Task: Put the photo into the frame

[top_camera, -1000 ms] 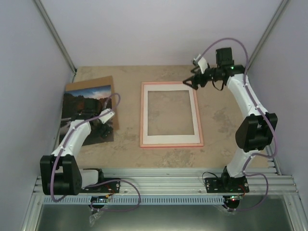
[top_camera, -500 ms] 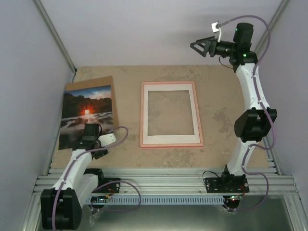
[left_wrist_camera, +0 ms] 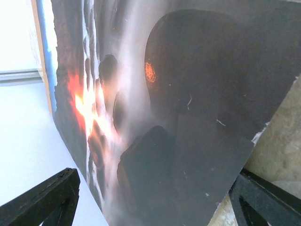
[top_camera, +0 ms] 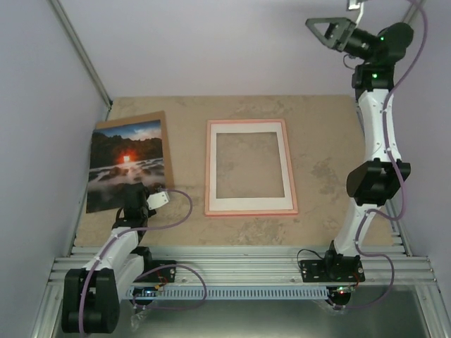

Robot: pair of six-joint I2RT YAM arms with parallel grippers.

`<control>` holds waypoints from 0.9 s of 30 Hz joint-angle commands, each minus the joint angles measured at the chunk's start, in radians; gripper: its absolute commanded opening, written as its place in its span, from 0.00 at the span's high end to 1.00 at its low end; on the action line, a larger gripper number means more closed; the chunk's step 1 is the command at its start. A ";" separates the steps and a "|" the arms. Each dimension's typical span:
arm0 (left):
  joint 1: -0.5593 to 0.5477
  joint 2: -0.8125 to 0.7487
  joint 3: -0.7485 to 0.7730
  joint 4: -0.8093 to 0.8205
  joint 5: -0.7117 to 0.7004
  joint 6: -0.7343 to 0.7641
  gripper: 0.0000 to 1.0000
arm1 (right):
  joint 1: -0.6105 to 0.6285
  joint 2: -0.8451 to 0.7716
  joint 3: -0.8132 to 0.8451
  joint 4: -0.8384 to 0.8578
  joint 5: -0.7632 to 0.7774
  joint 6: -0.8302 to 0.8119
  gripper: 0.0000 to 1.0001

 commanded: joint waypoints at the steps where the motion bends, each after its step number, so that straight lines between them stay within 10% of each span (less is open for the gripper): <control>1: 0.002 0.056 -0.037 -0.045 0.043 0.016 0.13 | -0.037 0.087 0.091 0.313 0.037 0.295 0.02; 9: 0.000 0.109 -0.015 0.006 0.083 0.028 0.28 | -0.059 0.090 0.089 0.401 0.066 0.364 0.02; 21: -0.002 -0.029 0.033 -0.239 0.227 -0.029 0.98 | -0.048 0.025 0.067 0.360 0.071 0.283 0.02; 27: -0.002 -0.091 0.096 -0.327 0.243 -0.113 1.00 | -0.030 -0.024 -0.110 0.414 0.034 0.254 0.02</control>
